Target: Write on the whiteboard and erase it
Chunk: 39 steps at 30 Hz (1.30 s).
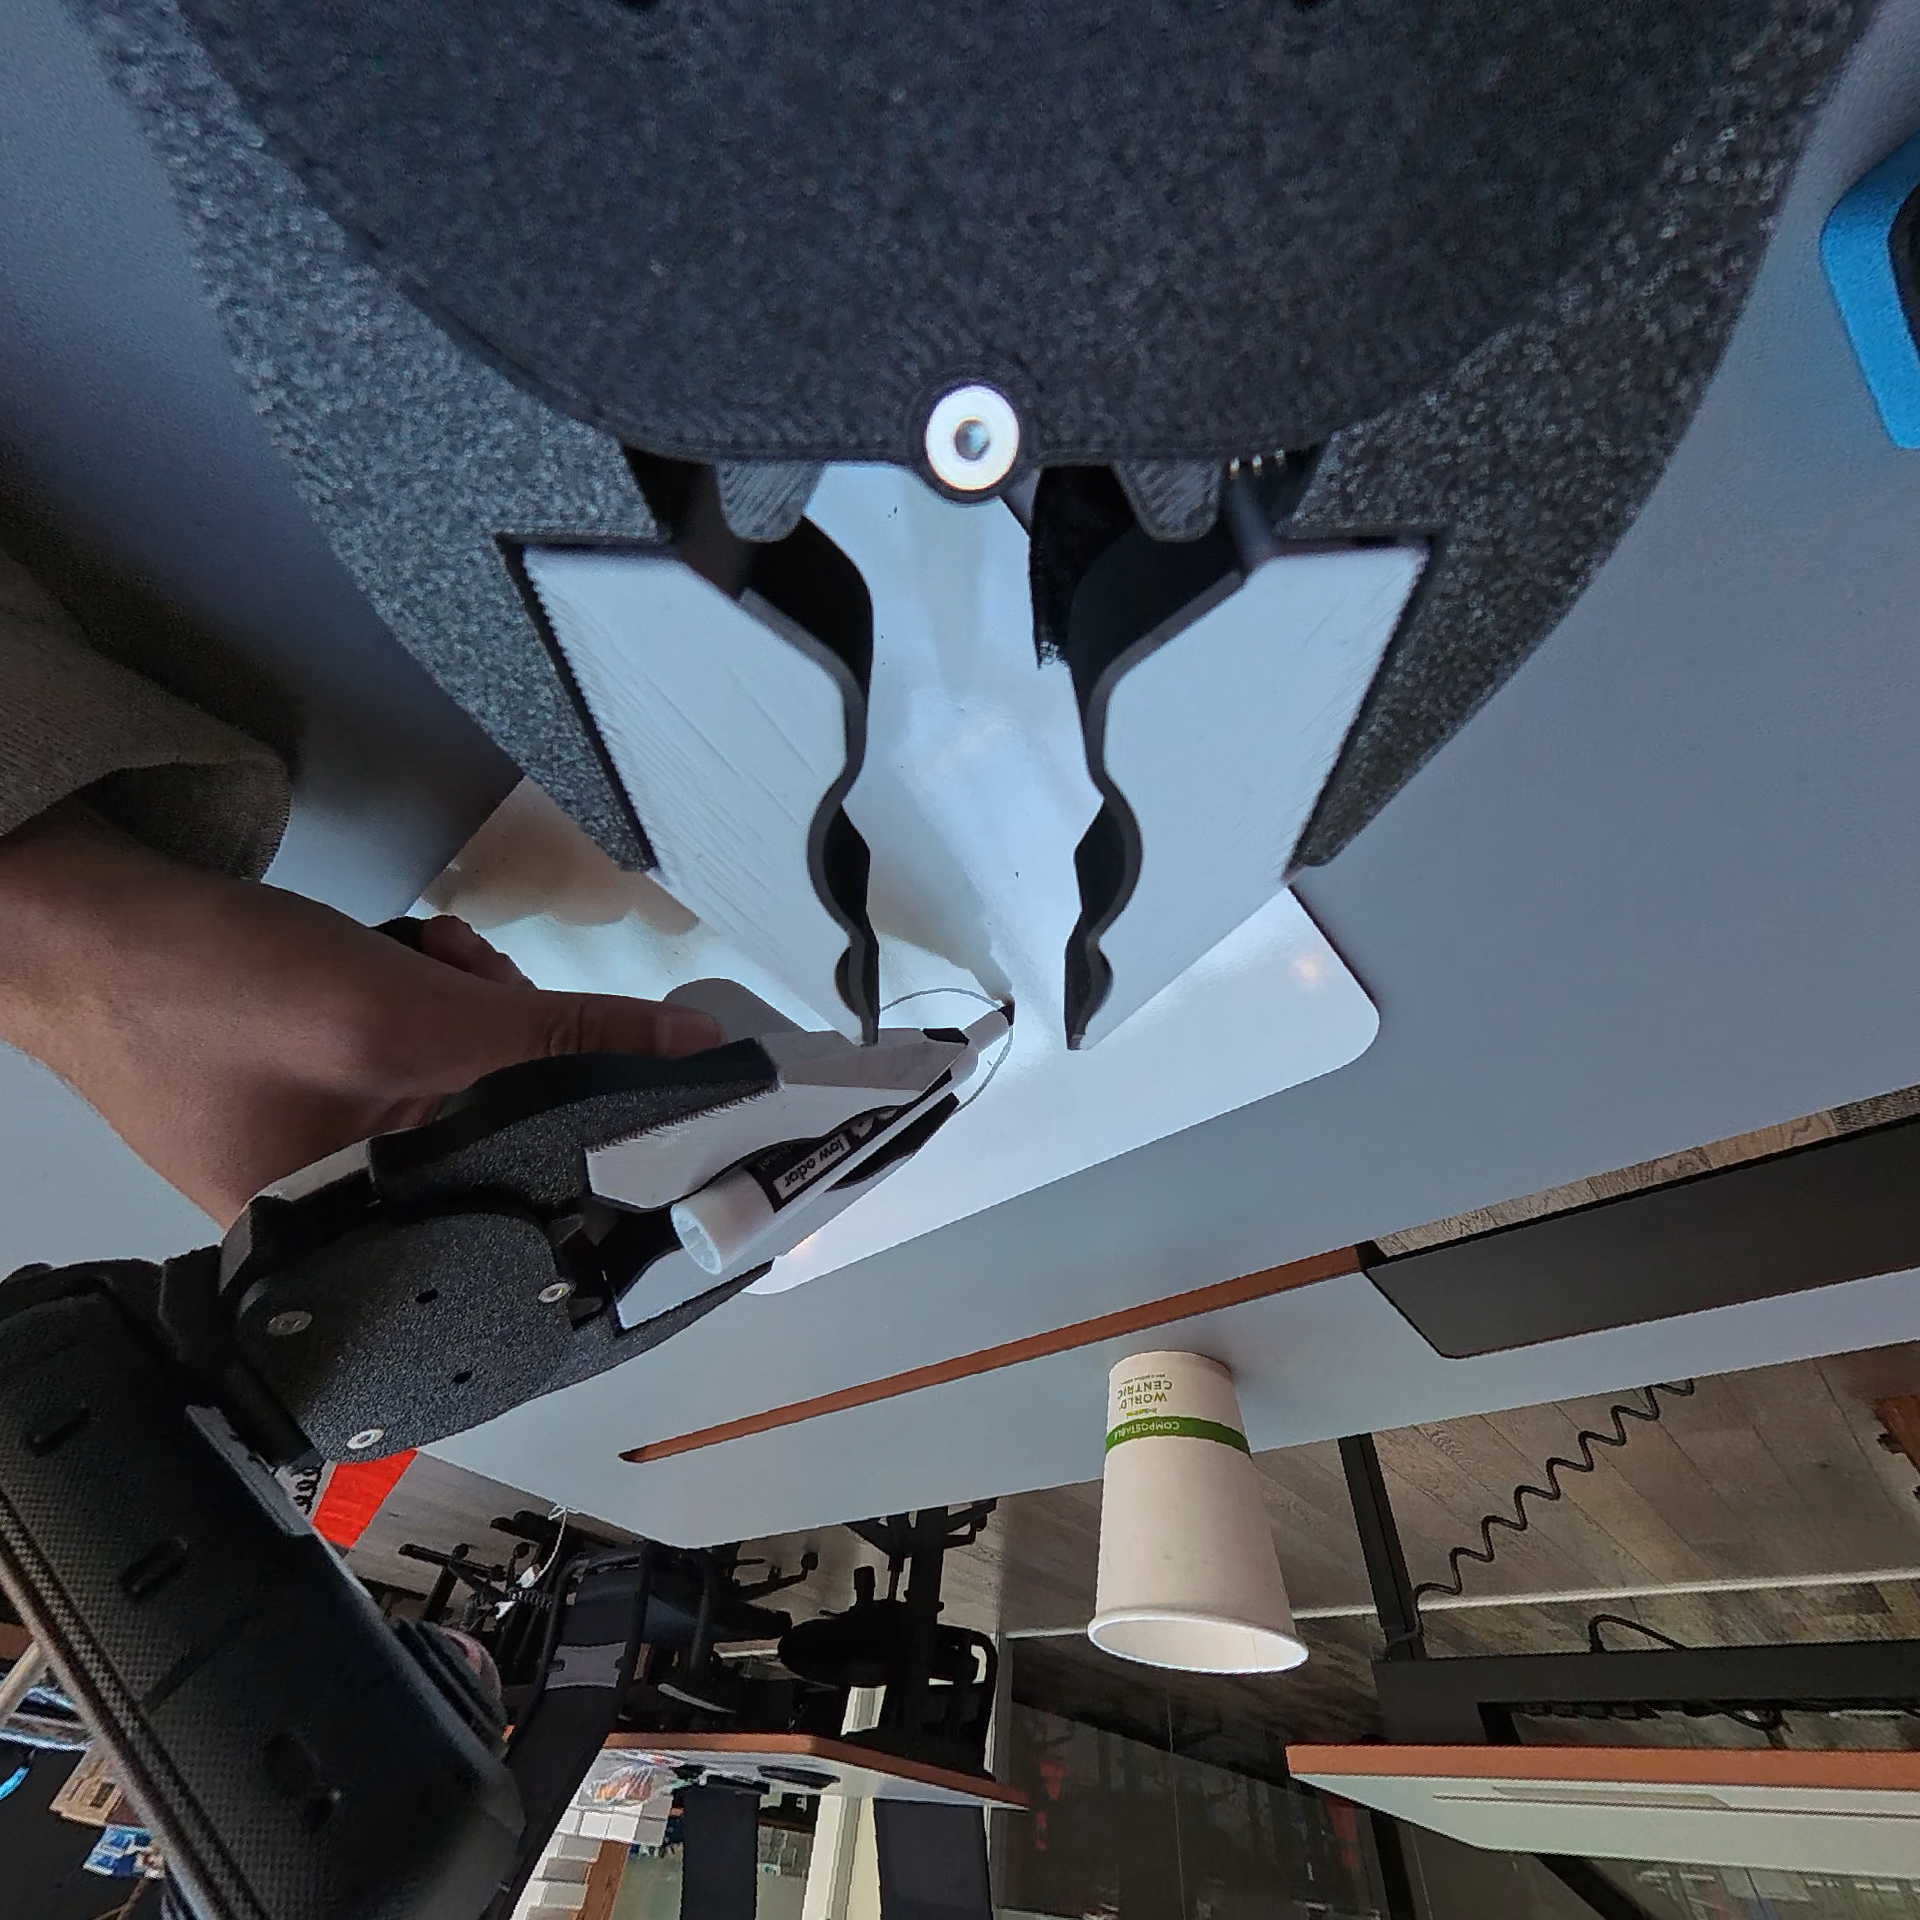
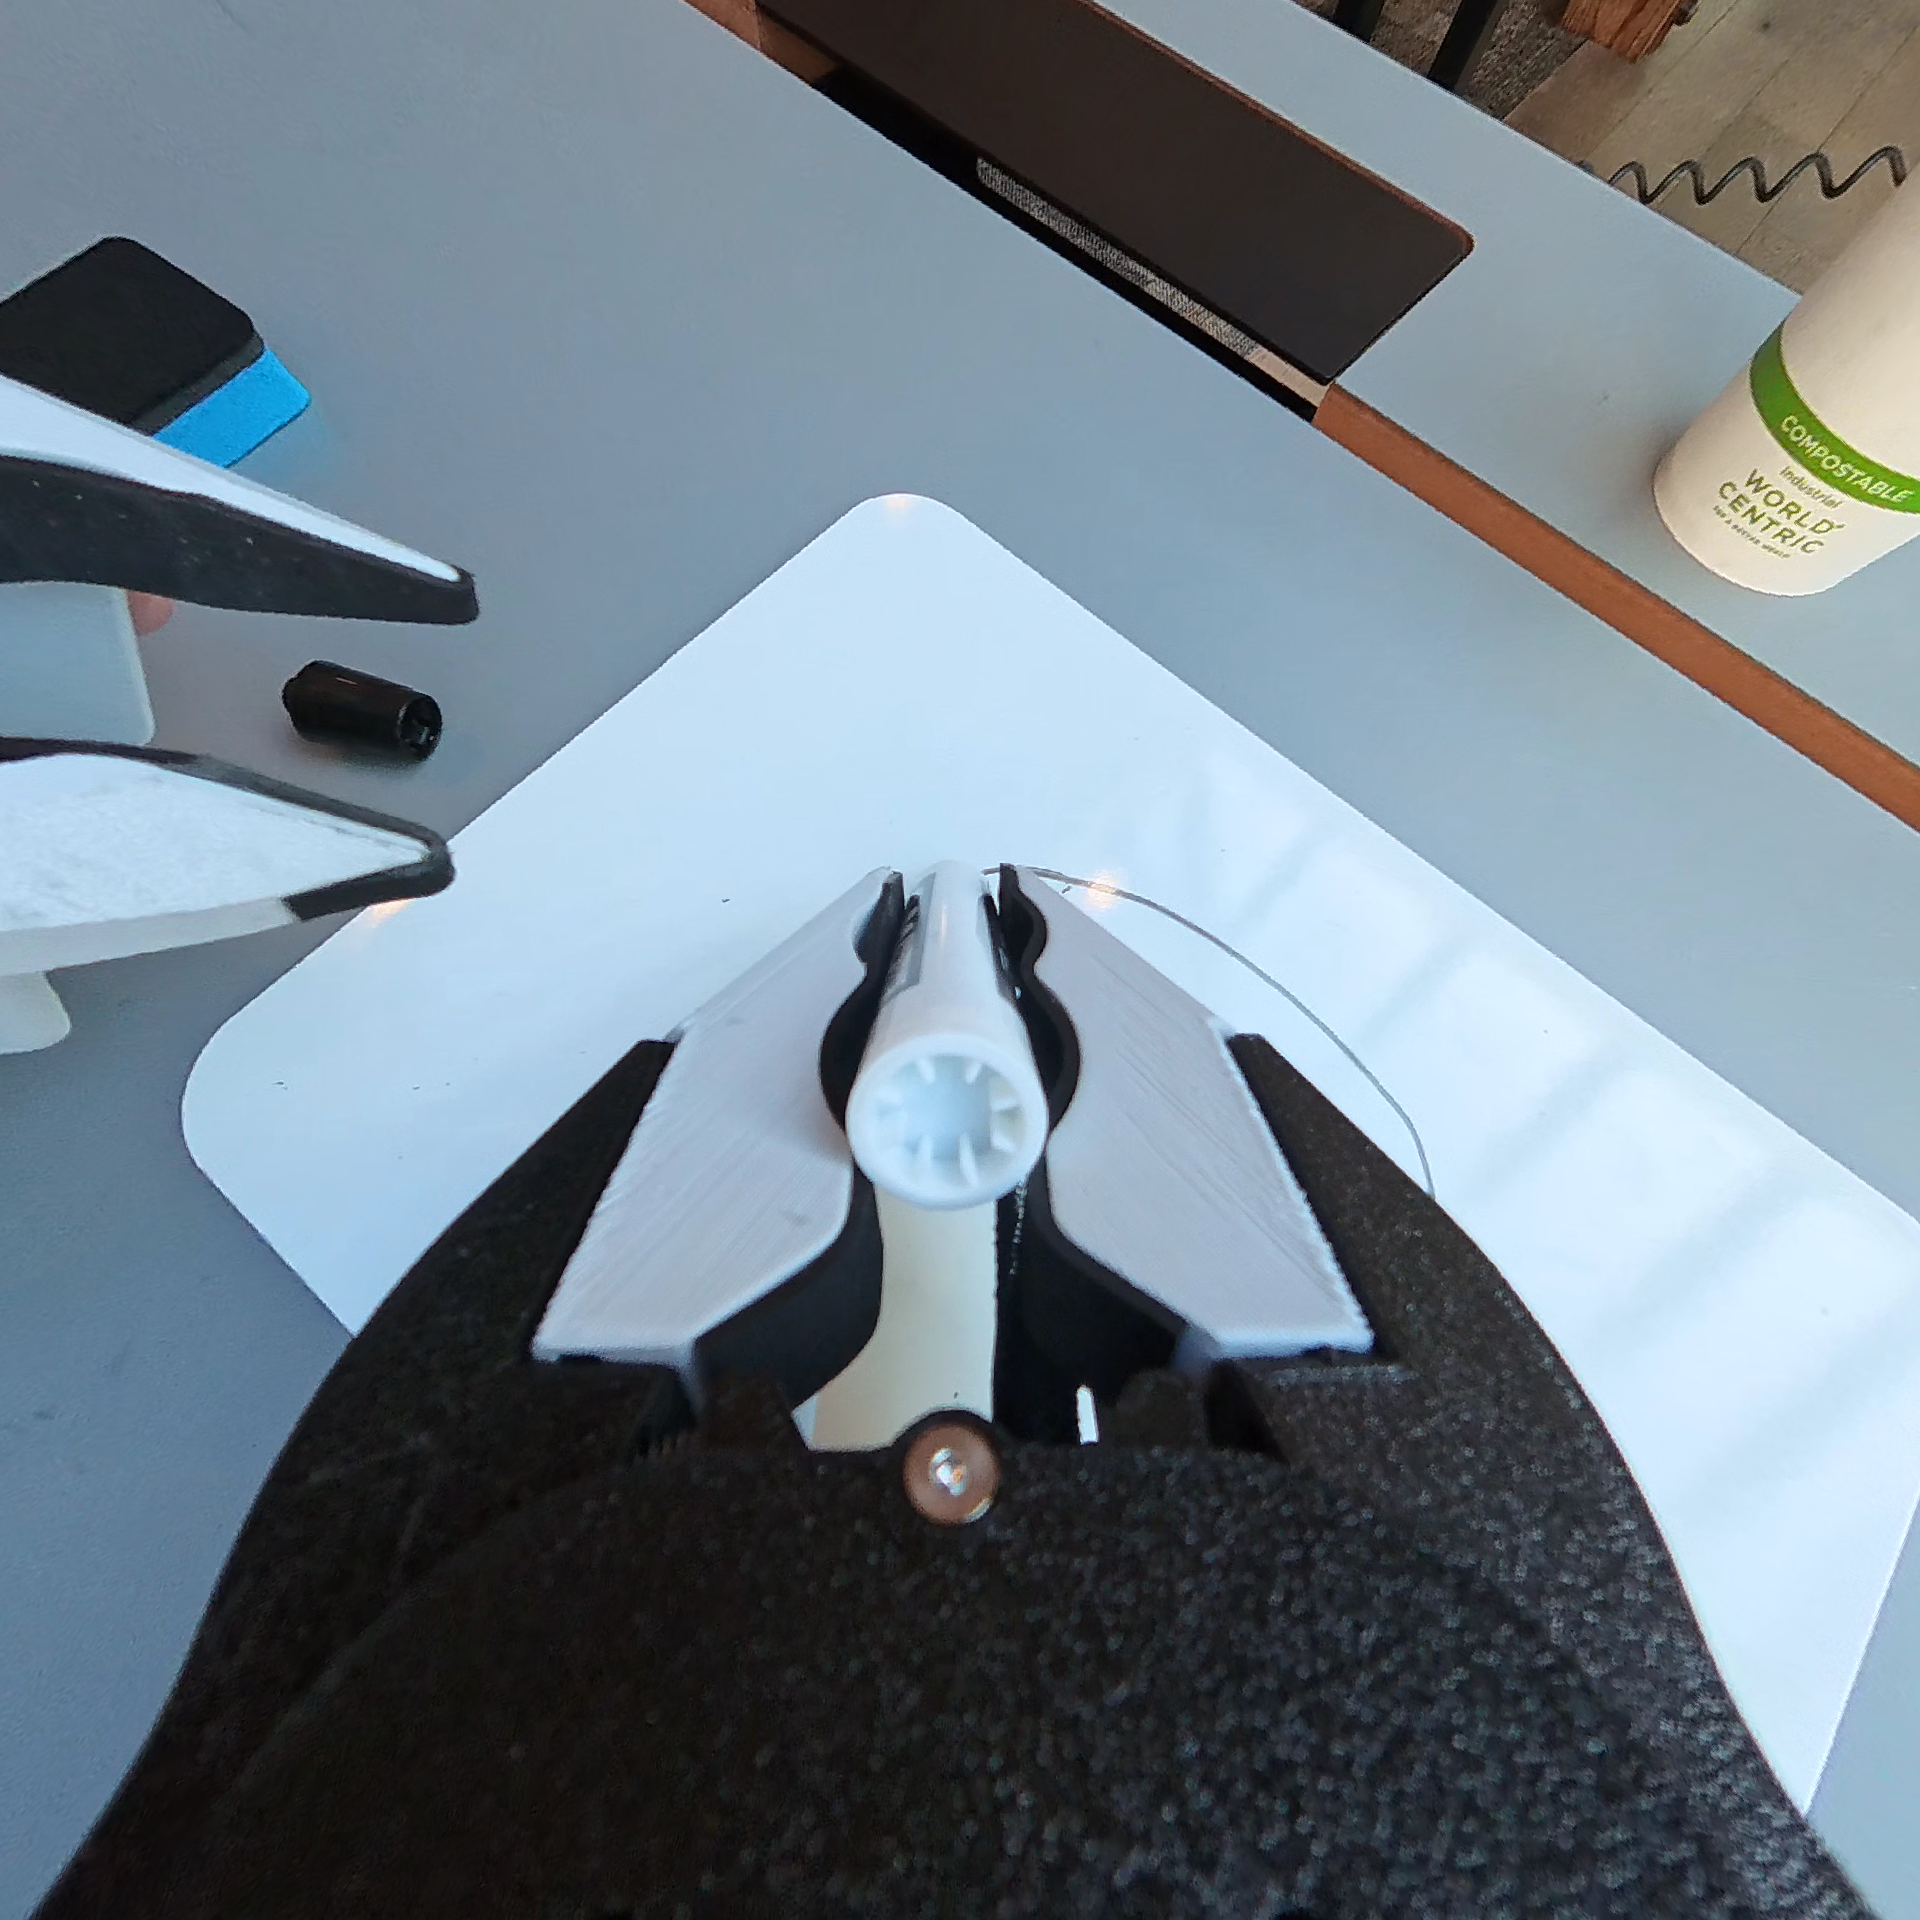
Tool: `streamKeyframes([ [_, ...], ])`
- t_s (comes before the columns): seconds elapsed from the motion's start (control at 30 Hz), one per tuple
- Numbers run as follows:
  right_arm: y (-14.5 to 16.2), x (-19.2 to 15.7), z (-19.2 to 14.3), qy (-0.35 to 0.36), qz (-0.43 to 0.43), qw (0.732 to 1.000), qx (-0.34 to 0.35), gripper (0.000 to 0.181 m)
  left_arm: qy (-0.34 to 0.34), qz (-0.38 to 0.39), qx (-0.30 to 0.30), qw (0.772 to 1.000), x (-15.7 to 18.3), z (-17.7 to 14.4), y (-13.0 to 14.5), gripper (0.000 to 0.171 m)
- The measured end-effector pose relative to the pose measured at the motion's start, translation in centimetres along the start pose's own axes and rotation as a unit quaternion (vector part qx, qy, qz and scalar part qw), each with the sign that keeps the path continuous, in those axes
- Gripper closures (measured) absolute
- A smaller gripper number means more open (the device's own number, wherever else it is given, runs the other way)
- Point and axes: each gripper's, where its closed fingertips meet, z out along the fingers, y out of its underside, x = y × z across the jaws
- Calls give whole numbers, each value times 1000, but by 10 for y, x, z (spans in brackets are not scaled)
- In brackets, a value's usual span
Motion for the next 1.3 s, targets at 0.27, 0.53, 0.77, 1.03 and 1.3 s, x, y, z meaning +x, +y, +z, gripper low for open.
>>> streamKeyframes([
  [0.27,2,-3,-3,-2,3,1000,-3,163,0,2,1,1000,-1,0,0,136],
  [0.53,5,-8,-6,-4,5,1000,-6,163,-1,7,0,1000,-1,0,0,136],
  [0.77,7,-11,-9,-3,8,1000,-8,163,-2,11,1,1000,-2,0,0,136],
  [1.03,12,-11,-15,0,14,1000,-10,163,-2,15,0,1000,-2,0,1,136],
  [1.3,17,-9,-21,4,21,1000,-12,163,0,16,-1,1000,-3,1,1,136],
])
